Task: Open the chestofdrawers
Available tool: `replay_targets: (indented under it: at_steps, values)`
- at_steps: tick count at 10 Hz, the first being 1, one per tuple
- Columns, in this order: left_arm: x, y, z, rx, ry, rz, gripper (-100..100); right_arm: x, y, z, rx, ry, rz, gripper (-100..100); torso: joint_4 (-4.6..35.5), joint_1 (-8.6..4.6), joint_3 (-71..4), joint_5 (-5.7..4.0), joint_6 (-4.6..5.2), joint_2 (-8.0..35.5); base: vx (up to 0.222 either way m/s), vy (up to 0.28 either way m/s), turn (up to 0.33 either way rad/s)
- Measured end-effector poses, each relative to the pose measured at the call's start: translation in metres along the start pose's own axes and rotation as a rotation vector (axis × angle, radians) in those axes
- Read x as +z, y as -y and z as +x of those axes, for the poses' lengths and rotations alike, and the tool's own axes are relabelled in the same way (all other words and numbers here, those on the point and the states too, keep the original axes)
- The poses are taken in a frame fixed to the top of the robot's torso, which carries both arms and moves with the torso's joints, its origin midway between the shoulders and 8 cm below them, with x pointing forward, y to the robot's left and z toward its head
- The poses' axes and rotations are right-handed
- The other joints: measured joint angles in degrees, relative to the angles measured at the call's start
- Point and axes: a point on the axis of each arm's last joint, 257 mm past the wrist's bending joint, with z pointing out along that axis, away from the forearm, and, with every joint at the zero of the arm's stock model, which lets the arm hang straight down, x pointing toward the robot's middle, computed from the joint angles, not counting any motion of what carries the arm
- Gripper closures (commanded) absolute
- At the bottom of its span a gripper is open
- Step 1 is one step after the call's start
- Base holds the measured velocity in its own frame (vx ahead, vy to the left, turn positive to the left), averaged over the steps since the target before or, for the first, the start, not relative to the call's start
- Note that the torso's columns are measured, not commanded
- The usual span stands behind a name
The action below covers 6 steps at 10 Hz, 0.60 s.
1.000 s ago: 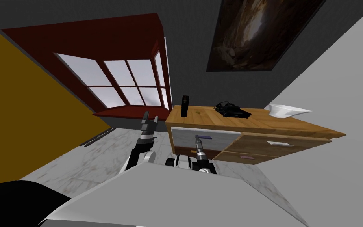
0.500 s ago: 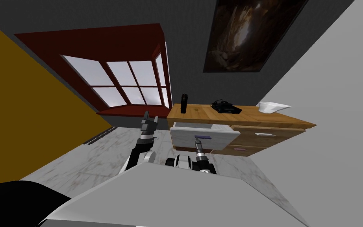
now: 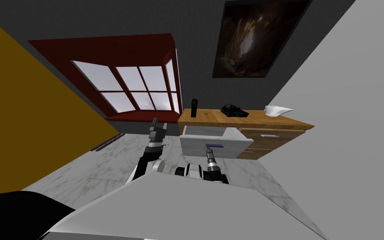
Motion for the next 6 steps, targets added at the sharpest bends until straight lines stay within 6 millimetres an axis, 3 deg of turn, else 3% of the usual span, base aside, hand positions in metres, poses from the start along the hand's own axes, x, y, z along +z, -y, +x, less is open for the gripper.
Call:
replay_targets:
  at_steps: [1,6]
  values:
    - [0.0,0.0,0.0,0.0,0.0,0.0,0,-0.002,-0.003,0.0,0.0,0.001,-0.006,-100,0.0,0.0,-0.2,0.02,-0.03,-0.3,-0.036,0.006,-0.052]
    - [0.0,0.0,0.0,0.0,0.0,0.0,0,0.029,0.014,0.008,0.003,0.021,-0.011,-100,-0.1,-0.14,0.0,-0.07,0.02,-0.1,-0.05,0.028,-0.072]
